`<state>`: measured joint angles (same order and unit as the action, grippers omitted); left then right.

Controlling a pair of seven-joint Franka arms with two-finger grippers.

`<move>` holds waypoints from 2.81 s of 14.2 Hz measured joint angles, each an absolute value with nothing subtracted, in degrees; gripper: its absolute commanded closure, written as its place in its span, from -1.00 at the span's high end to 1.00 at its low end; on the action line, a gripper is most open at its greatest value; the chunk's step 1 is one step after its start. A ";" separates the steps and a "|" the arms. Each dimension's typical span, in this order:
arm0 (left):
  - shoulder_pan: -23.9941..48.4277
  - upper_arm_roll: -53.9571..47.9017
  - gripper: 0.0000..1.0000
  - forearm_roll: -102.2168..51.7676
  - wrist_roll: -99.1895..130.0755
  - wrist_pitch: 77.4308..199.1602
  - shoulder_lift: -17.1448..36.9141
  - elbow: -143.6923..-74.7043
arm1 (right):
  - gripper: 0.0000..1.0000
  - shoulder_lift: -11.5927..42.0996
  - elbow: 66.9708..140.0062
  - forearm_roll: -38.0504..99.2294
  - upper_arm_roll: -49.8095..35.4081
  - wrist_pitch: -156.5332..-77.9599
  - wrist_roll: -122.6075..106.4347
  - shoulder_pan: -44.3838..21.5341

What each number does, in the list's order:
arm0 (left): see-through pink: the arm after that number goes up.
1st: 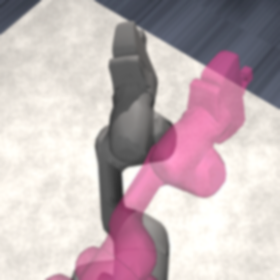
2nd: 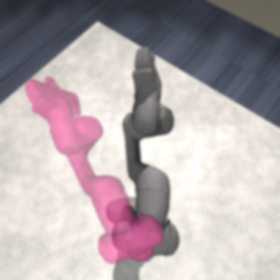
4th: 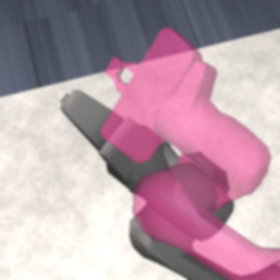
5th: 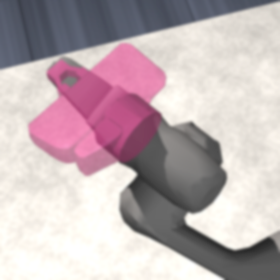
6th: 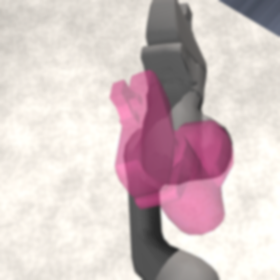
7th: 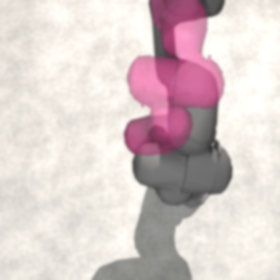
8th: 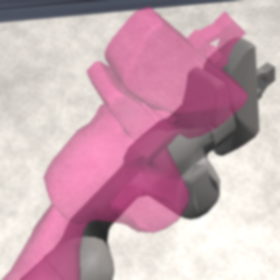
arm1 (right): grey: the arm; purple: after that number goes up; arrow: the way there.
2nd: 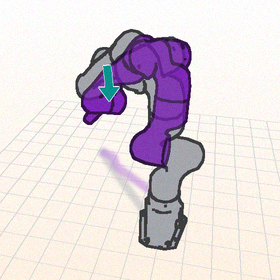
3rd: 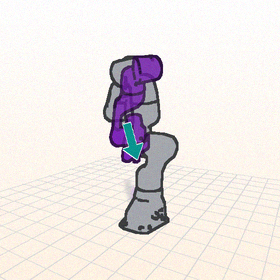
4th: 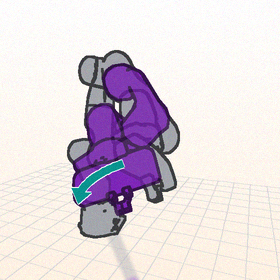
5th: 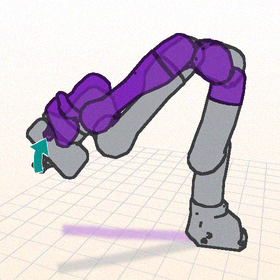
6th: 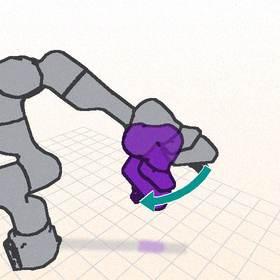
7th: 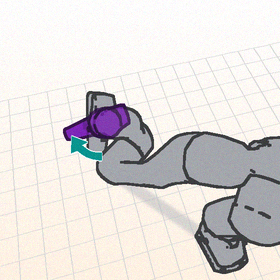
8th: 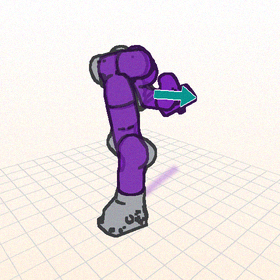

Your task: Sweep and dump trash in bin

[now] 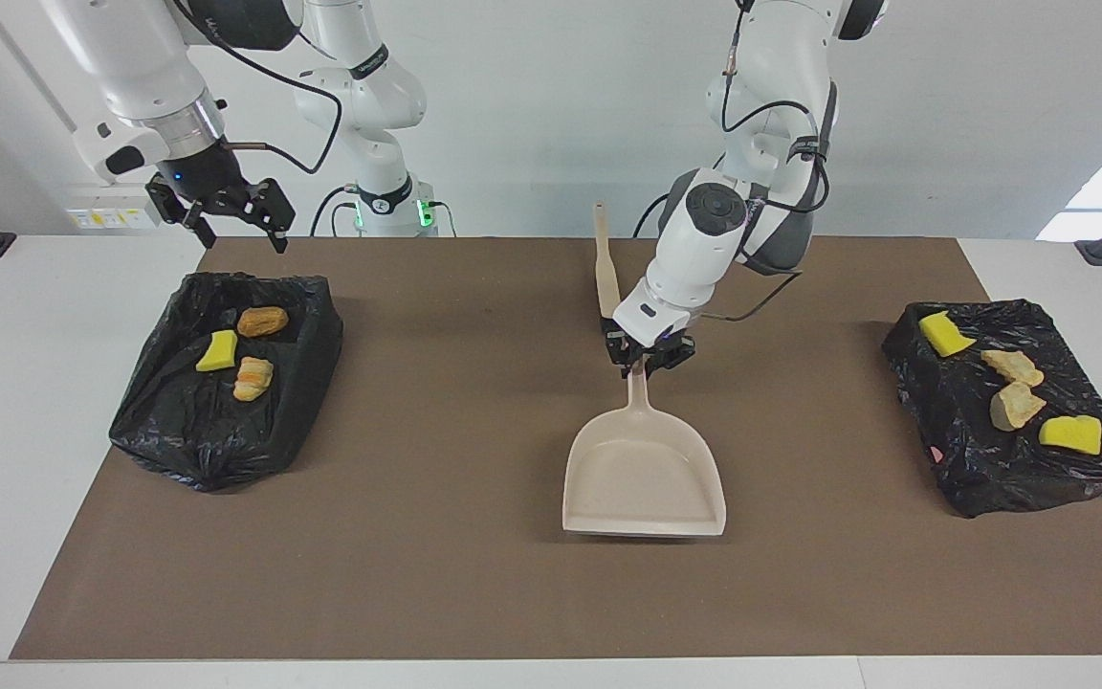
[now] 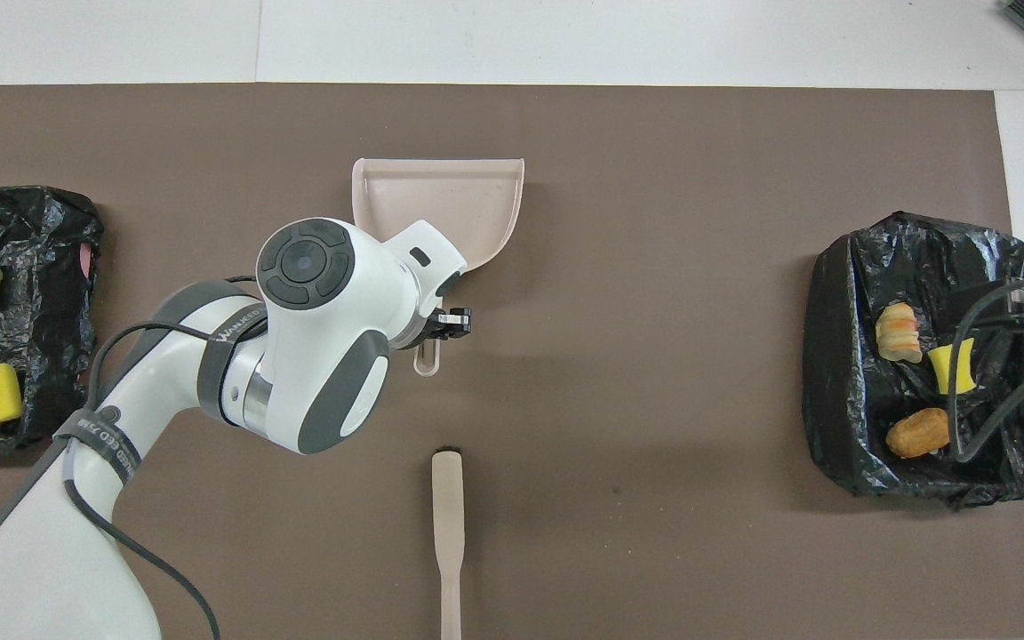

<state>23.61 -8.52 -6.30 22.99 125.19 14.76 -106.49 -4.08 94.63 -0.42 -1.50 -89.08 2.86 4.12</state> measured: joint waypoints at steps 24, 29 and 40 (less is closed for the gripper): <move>19.43 -5.87 1.00 -5.59 25.28 117.33 11.93 -104.22 | 1.00 -4.08 94.63 -0.41 -1.50 -89.08 2.86 4.12; 9.48 -5.47 1.00 -5.56 13.97 108.47 5.87 -104.21 | 1.00 -4.08 94.63 -0.41 -1.50 -89.08 2.86 4.12; 1.91 -4.00 1.00 -3.78 4.62 95.69 -3.63 -101.58 | 1.00 -4.08 94.62 -0.41 -1.50 -89.08 2.86 4.12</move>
